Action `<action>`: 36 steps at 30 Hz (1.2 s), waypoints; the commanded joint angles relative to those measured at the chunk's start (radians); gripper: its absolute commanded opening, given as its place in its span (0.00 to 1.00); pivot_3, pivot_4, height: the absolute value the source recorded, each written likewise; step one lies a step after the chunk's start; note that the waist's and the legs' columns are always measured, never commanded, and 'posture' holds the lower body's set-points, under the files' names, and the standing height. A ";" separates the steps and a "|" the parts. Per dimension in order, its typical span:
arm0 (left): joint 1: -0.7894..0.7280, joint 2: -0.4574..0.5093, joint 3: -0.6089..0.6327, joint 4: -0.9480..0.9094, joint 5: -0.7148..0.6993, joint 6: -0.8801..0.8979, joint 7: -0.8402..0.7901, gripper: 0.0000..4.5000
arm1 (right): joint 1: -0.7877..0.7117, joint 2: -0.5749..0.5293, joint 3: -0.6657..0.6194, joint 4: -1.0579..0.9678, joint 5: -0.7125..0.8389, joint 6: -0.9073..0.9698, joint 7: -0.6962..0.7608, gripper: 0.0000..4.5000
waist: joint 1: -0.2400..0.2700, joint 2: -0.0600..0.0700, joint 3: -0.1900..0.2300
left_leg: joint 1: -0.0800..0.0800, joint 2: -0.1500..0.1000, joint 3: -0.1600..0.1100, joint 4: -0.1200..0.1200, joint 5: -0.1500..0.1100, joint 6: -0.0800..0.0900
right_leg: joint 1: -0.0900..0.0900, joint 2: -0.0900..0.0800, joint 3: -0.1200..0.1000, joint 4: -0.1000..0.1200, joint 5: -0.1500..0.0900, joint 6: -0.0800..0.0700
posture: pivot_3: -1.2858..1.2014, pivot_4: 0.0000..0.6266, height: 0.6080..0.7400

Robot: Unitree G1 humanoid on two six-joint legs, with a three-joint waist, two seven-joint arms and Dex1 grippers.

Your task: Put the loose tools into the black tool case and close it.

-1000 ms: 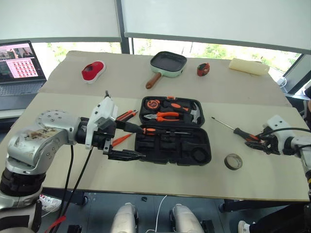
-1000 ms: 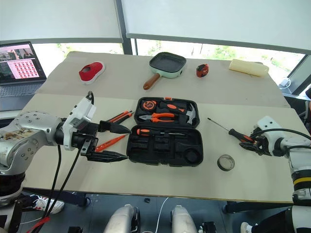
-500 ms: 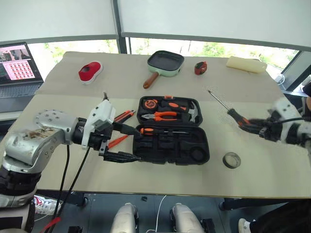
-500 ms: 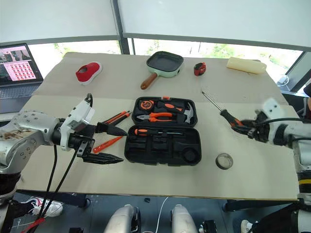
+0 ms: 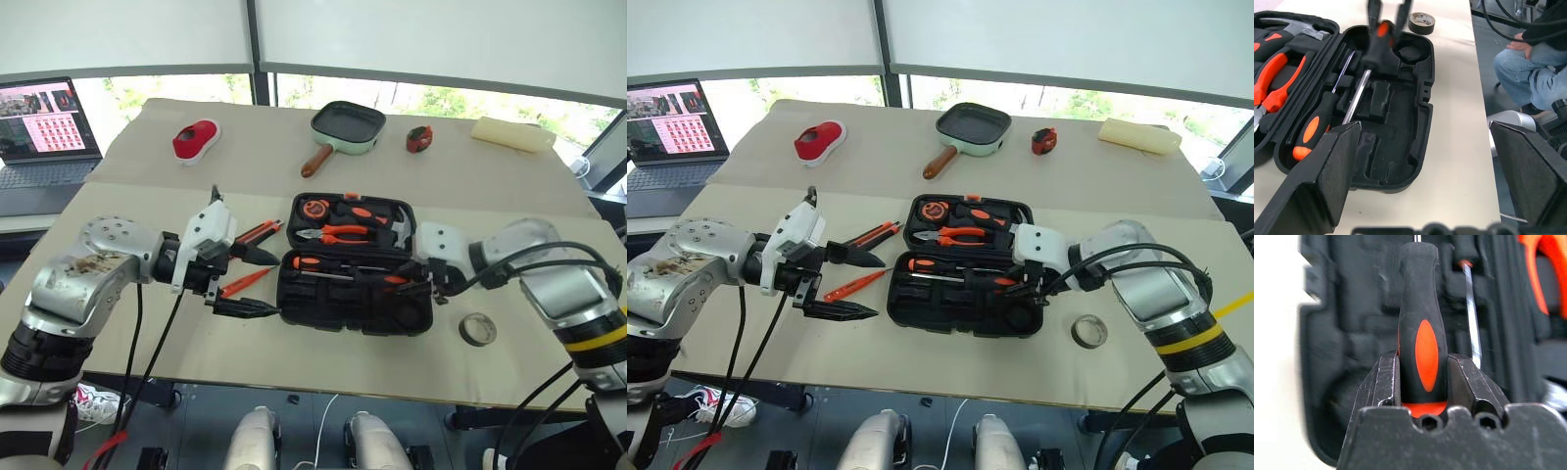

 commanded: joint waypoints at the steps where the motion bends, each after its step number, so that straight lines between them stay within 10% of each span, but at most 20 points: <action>1: -0.005 0.003 0.020 -0.008 0.003 -0.024 0.001 1.00 | -0.046 0.005 -0.013 0.074 -0.044 -0.080 0.004 0.22 | 0.000 0.000 0.000 | 0.000 0.000 0.000 0.000 0.000 0.000 | 0.000 0.000 0.000 0.000 0.000 0.000 | 0.52 0.24 1.00; 18: -0.008 -0.004 0.018 -0.006 0.014 -0.042 0.020 1.00 | -0.017 0.067 -0.013 0.103 -0.080 -0.124 0.039 0.22 | -0.006 0.000 0.000 | 0.000 0.000 0.000 0.000 0.000 0.000 | 0.000 0.000 0.000 0.000 0.000 0.000 | 0.52 0.24 1.00; 27: -0.017 -0.011 0.014 0.003 0.019 -0.048 0.016 1.00 | -0.039 0.087 -0.077 -0.024 0.039 0.063 0.055 0.95 | -0.007 0.000 0.000 | 0.000 0.000 0.000 0.000 0.000 0.000 | 0.000 0.000 0.000 0.001 0.000 0.000 | 0.52 0.24 1.00; 36: -0.020 -0.016 0.011 0.012 0.023 -0.059 0.014 1.00 | -0.029 0.130 -0.090 -0.041 0.070 0.147 -0.020 0.99 | -0.007 0.000 0.000 | 0.000 0.000 0.000 0.000 0.000 0.000 | 0.000 0.000 0.000 0.000 0.000 0.000 | 0.52 0.24 1.00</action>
